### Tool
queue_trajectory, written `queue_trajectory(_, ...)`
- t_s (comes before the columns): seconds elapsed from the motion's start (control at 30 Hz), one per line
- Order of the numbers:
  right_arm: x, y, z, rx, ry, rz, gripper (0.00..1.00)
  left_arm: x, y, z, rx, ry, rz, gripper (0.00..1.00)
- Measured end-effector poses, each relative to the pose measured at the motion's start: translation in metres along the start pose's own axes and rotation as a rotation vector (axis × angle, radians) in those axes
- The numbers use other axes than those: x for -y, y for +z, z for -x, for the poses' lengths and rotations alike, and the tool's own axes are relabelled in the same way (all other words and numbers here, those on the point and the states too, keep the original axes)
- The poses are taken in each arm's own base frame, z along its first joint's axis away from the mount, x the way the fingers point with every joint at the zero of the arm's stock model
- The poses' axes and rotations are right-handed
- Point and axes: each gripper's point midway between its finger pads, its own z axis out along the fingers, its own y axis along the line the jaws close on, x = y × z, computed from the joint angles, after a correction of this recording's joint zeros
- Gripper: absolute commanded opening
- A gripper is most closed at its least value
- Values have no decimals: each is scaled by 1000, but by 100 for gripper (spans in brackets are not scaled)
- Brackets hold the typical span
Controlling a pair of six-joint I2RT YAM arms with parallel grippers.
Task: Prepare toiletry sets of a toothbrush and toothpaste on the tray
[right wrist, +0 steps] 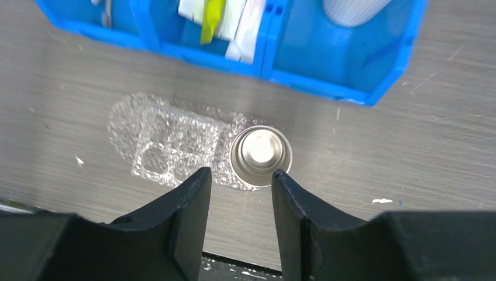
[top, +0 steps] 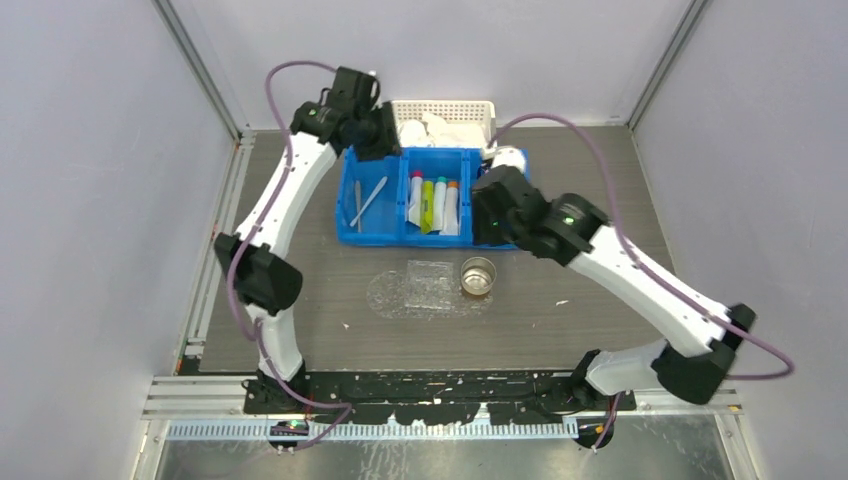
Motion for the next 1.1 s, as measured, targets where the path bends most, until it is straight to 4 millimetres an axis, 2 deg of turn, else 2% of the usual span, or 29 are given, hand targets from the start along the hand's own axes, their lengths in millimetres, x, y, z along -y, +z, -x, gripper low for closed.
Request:
queue_trajectory(0.1, 25, -34, 23, 114, 75, 0, 48, 48, 11, 25, 43, 62, -73, 46)
queue_trajectory(0.13, 33, -39, 26, 132, 92, -11, 48, 65, 19, 28, 51, 81, -96, 47)
queue_trajectory(0.2, 52, -44, 26, 152, 127, -44, 48, 103, 35, 31, 68, 119, -154, 48)
queue_trajectory(0.27, 68, -41, 18, 141, 144, -82, 48, 130, 58, 17, 54, 146, -194, 48)
queue_trajectory(0.33, 76, -36, 8, 113, 143, -110, 48, 143, 77, -11, -13, 156, -205, 47)
queue_trajectory(0.4, 82, -31, -3, 86, 138, -131, 48, 149, 100, -49, -111, 156, -204, 46)
queue_trajectory(0.5, 91, -26, -16, 57, 136, -153, 48, 148, 123, -83, -197, 149, -193, 47)
queue_trajectory(0.57, 95, -23, -23, 43, 141, -161, 48, 156, 134, -90, -207, 148, -209, 47)
queue_trajectory(0.67, 103, -18, -30, 23, 154, -174, 48, 178, 146, -85, -173, 139, -269, 46)
queue_trajectory(0.73, 106, -11, -32, 13, 169, -169, 47, 185, 149, -82, -153, 132, -293, 45)
queue_trajectory(0.83, 120, 1, -27, -6, 214, -182, 46, 187, 148, -79, -140, 134, -298, 51)
queue_trajectory(0.9, 128, 16, -18, -26, 237, -191, 45, 179, 143, -76, -128, 142, -261, 53)
queue_trajectory(0.97, 132, 36, -5, -54, 240, -198, 44, 159, 131, -72, -121, 159, -186, 54)
queue_trajectory(1.07, 130, 72, 14, -96, 207, -197, 42, 119, 100, -64, -119, 172, -73, 56)
queue_trajectory(1.1, 128, 84, 19, -111, 191, -196, 42, 101, 88, -63, -119, 170, -36, 60)
